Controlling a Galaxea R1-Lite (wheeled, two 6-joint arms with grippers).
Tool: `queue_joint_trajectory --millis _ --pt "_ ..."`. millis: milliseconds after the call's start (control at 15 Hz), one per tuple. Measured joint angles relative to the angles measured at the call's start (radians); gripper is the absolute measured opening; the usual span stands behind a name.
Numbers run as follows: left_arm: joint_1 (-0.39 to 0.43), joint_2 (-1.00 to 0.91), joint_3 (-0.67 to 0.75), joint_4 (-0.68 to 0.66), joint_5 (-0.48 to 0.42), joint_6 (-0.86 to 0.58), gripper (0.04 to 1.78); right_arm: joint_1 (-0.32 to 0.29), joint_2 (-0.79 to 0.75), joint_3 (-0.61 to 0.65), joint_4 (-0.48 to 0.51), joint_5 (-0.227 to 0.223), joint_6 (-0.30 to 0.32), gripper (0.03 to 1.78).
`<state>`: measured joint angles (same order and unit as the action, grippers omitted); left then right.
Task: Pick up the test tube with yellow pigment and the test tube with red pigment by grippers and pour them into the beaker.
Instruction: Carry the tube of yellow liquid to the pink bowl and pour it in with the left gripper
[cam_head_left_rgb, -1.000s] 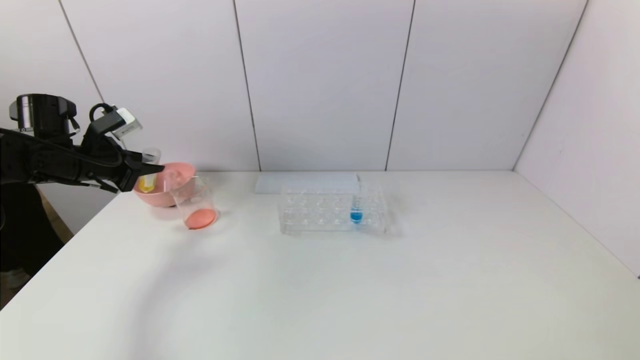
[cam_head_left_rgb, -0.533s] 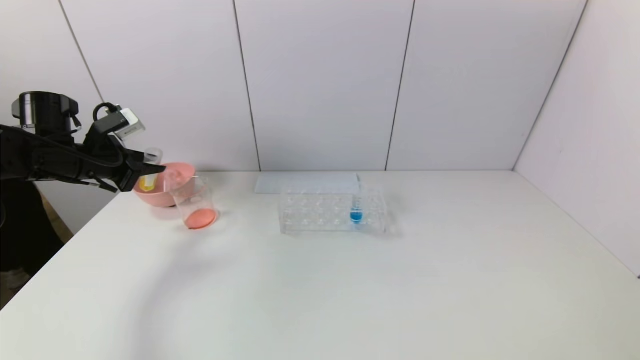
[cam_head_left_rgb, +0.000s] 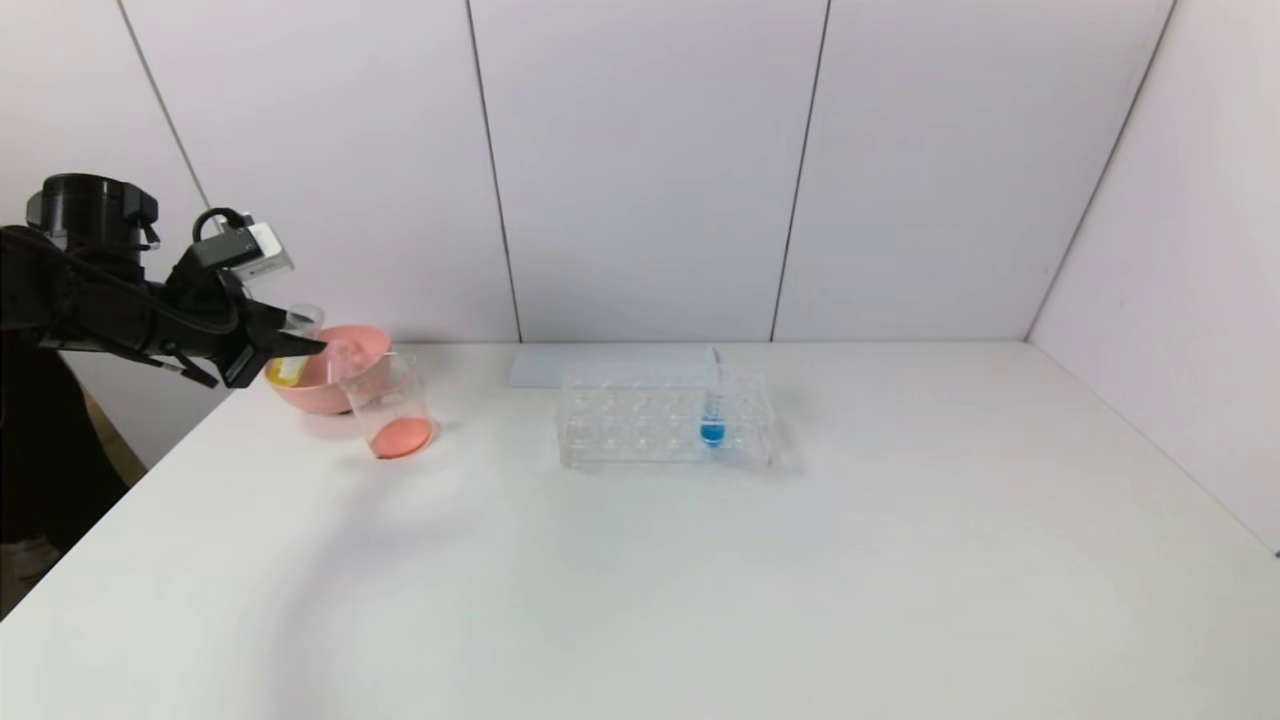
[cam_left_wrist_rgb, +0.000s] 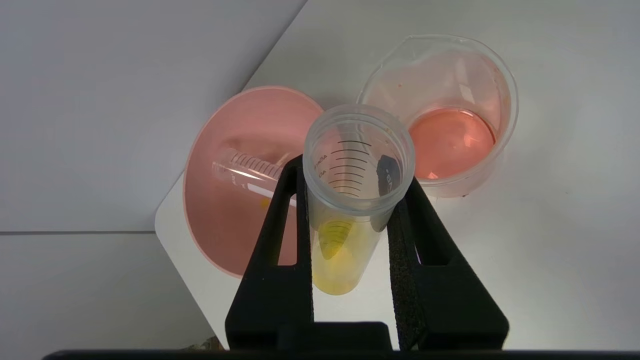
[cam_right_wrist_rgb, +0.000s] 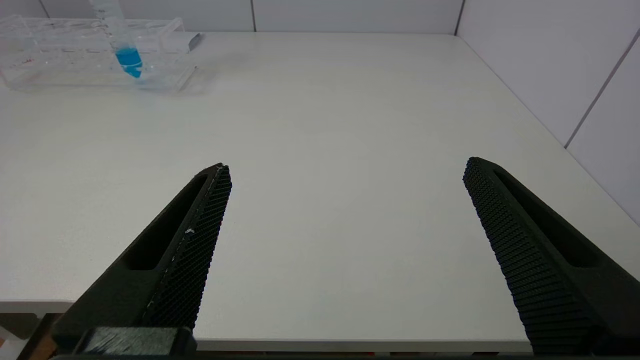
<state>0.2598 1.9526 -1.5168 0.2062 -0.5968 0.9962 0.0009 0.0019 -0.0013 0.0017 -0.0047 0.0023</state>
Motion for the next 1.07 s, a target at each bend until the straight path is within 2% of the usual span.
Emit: queue_joint_trajectory --millis 600,1067 --pt "0.008 0.089 -0.255 0.283 -0.001 0.258 0.44 0.0 0.0 0.0 0.0 0.0 0.0 1.7" --pt "0.015 0.116 -0.323 0.343 0.0 0.345 0.44 0.0 0.0 0.0 0.0 0.0 0.0 1.7"
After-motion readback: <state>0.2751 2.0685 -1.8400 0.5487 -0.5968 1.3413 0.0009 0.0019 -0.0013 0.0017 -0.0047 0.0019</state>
